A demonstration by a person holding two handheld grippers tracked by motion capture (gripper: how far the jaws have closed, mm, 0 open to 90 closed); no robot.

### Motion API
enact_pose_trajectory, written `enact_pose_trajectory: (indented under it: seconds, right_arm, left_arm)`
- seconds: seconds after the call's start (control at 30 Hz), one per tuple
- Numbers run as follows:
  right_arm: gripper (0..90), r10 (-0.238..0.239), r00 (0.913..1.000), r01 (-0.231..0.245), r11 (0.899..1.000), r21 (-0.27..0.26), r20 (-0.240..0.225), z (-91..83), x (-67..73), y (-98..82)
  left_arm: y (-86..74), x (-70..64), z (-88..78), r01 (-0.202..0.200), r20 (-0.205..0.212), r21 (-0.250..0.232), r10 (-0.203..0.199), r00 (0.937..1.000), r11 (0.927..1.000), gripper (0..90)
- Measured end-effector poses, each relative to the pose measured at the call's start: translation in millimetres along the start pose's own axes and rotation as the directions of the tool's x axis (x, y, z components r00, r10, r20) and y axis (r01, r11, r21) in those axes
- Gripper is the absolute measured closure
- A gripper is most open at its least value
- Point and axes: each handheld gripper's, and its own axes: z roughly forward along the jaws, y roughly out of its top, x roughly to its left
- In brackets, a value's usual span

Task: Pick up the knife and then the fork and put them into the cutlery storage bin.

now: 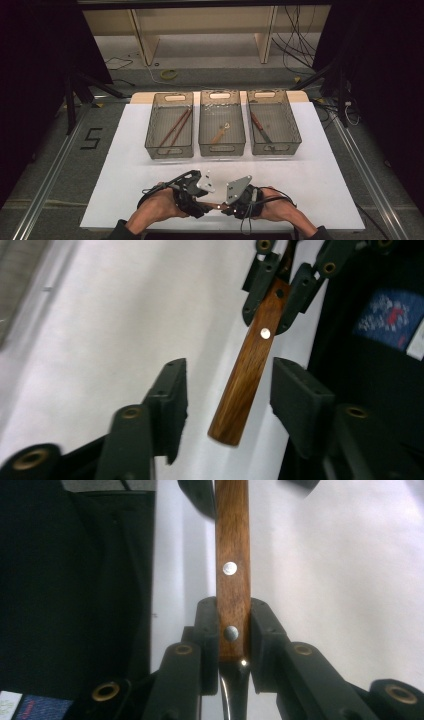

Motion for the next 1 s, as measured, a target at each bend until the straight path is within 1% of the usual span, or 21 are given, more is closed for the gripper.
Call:
enact_pose_trajectory:
  seconds: [0.07, 0.1, 0.17, 0.23, 0.3, 0.33, 0.4, 0.43, 0.47, 0.5, 0.53, 0.57, 0.6, 0.63, 0.7, 0.77, 0.8, 0.83, 0.9, 0.93, 1.0]
  right_arm:
    - [77.8, 0.007, 0.9999, -0.007, 1.000, -0.003, 0.007, -2.3, -2.6, -1.6]
    - [77.8, 0.011, 0.9998, -0.011, 1.000, -0.007, 0.018, -3.2, -4.0, -2.3]
    - [77.8, 0.025, 0.9993, -0.025, 1.000, -0.011, 0.027, -5.4, -6.4, -3.8]
    - [77.8, 0.038, 0.9987, -0.037, 0.999, -0.014, 0.034, -7.7, -8.7, -5.2]
    - [77.8, 0.049, 0.9977, -0.048, 0.999, -0.021, 0.047, -9.4, -11.0, -6.7]
    - [77.8, 0.055, 0.9974, -0.054, 0.998, -0.021, 0.048, -10.3, -12.2, -7.4]
    - [77.7, 0.065, 0.9962, -0.064, 0.998, -0.025, 0.058, -11.8, -14.9, -9.1]
    - [77.8, 0.074, 0.9953, -0.072, 0.997, -0.029, 0.062, -12.5, -16.0, -10.0]
    - [77.8, 0.082, 0.9943, -0.080, 0.996, -0.033, 0.068, -13.6, -17.8, -11.0]
    - [77.7, 0.091, 0.9933, -0.088, 0.995, -0.036, 0.072, -14.8, -19.7, -12.2]
    - [77.8, 0.103, 0.9916, -0.100, 0.994, -0.040, 0.079, -16.4, -21.8, -13.5]
    - [77.7, 0.116, 0.9896, -0.112, 0.993, -0.047, 0.086, -18.0, -24.2, -15.0]
    - [77.7, 0.127, 0.9875, -0.122, 0.991, -0.058, 0.094, -20.1, -27.1, -16.7]
    - [77.7, 0.140, 0.9847, -0.134, 0.989, -0.067, 0.104, -22.7, -30.0, -18.3]
    - [77.7, 0.177, 0.9769, -0.166, 0.982, -0.089, 0.120, -28.6, -36.1, -21.3]
    - [77.7, 0.206, 0.9686, -0.191, 0.975, -0.114, 0.139, -35.4, -43.7, -24.8]
    - [77.7, 0.234, 0.9612, -0.216, 0.968, -0.126, 0.146, -39.0, -47.3, -26.4]
    - [77.7, 0.248, 0.9555, -0.228, 0.964, -0.136, 0.159, -42.2, -51.1, -28.1]
    - [77.7, 0.286, 0.9423, -0.260, 0.953, -0.158, 0.174, -48.2, -57.6, -30.6]
    - [77.7, 0.297, 0.9365, -0.268, 0.949, -0.164, 0.187, -51.1, -60.7, -31.5]
    - [77.6, 0.329, 0.9220, -0.293, 0.938, -0.184, 0.205, -56.7, -66.8, -33.2]
  left_arm:
    - [-2.2, 3.7, -4.8, 0.027, -0.027, -0.038, -0.028, 0.9992, 0.9989, 41.0]
    - [-3.4, 5.7, -7.2, 0.047, -0.032, -0.059, -0.049, 0.9983, 0.9972, 37.9]
    - [-5.6, 9.2, -11.5, 0.066, -0.049, -0.088, -0.071, 0.9963, 0.9939, 35.0]
    - [-8.1, 12.7, -15.5, 0.089, -0.060, -0.129, -0.097, 0.9934, 0.9877, 31.3]
    - [-10.4, 15.4, -17.2, 0.111, -0.070, -0.151, -0.123, 0.9900, 0.9822, 30.7]
    - [-11.7, 16.7, -18.2, 0.116, -0.083, -0.164, -0.131, 0.9879, 0.9796, 29.3]
    - [-14.6, 20.2, -19.6, 0.139, -0.091, -0.195, -0.159, 0.9831, 0.9709, 28.1]
    - [-16.1, 22.3, -20.4, 0.150, -0.091, -0.201, -0.171, 0.9811, 0.9680, 27.8]
    - [-17.8, 23.8, -20.9, 0.162, -0.098, -0.213, -0.186, 0.9777, 0.9636, 26.9]
    - [-19.9, 25.4, -22.0, 0.173, -0.105, -0.229, -0.201, 0.9740, 0.9579, 25.9]
    - [-22.2, 26.9, -22.9, 0.187, -0.104, -0.249, -0.219, 0.9703, 0.9502, 25.8]
    - [-24.7, 28.7, -24.1, 0.194, -0.108, -0.262, -0.228, 0.9676, 0.9455, 25.7]
    - [-27.3, 29.8, -25.1, 0.204, -0.114, -0.278, -0.243, 0.9633, 0.9386, 25.3]
    - [-30.1, 31.3, -26.2, 0.212, -0.118, -0.297, -0.256, 0.9595, 0.9312, 25.0]
    - [-35.4, 34.2, -27.3, 0.229, -0.116, -0.312, -0.276, 0.9542, 0.9220, 24.7]
    - [-40.8, 36.6, -27.6, 0.239, -0.124, -0.337, -0.295, 0.9475, 0.9106, 23.7]
    - [-43.3, 37.9, -27.3, 0.246, -0.121, -0.344, -0.303, 0.9453, 0.9061, 23.6]
    - [-45.6, 38.8, -26.9, 0.252, -0.125, -0.356, -0.313, 0.9416, 0.8998, 23.5]
    - [-50.0, 41.0, -27.0, 0.265, -0.124, -0.374, -0.331, 0.9354, 0.8886, 23.0]
    - [-51.8, 41.8, -26.8, 0.272, -0.124, -0.382, -0.340, 0.9323, 0.8834, 22.7]
    - [-56.0, 43.7, -26.3, 0.286, -0.118, -0.399, -0.358, 0.9263, 0.8715, 22.1]
